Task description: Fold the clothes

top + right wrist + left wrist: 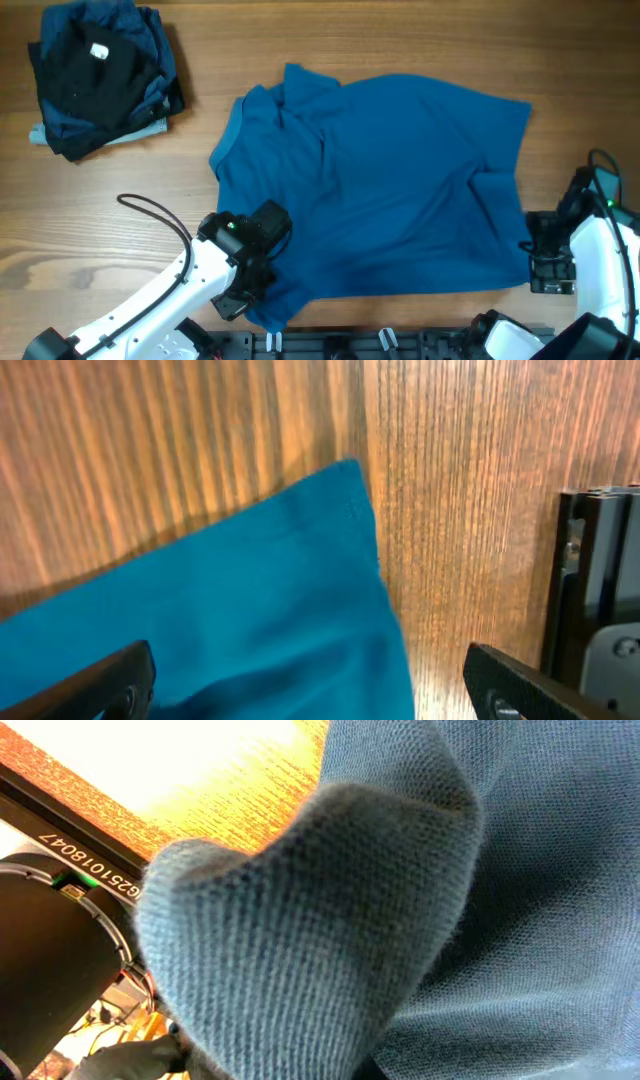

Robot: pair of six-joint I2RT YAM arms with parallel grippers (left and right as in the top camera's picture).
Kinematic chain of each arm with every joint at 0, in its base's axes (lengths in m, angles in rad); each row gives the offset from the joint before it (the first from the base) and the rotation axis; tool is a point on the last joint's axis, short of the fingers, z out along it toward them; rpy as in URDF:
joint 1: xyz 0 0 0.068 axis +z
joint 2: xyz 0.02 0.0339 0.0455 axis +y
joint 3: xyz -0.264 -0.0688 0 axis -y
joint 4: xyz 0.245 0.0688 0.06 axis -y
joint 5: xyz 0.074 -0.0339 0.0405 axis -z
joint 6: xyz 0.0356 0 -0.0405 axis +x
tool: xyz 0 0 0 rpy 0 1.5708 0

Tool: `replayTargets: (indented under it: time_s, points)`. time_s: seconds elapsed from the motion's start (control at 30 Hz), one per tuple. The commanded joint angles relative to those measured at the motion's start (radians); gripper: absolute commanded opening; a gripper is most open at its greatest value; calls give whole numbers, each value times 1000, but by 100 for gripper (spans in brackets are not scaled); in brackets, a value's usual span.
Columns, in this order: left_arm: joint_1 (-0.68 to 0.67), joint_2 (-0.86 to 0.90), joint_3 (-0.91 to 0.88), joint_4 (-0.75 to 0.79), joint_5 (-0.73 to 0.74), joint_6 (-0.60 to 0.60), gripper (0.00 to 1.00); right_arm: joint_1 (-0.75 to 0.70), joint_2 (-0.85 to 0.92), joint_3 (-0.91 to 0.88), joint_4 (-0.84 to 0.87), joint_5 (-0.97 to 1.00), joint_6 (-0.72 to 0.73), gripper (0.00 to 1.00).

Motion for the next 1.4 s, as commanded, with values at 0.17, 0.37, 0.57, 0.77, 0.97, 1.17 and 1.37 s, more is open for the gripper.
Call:
replayTargets:
  time_s: [0.17,0.37,0.57,0.77,0.97,1.17,1.37]
  points:
    - [5,-10,12,4,-24,-6,4,-6,-2,-175,111,-43,1,99]
    - [5,-10,12,5,-24,-6,4,-6,-2,-212,167,-39,2,90]
    - [5,-10,12,4,-24,-6,4,-6,-3,-221,158,-31,55,47]
    - [5,-10,53,-14,-25,-3,4,-6,-15,-153,3,-5,110,27]
    - [5,-10,101,-35,-58,-2,4,-6,-76,-93,-85,51,113,18]
    - [5,-10,101,-35,-63,-2,4,-6,-72,-119,-4,78,90,91]
    - [5,-10,101,-35,-77,-2,4,-6,25,-171,110,5,110,95]
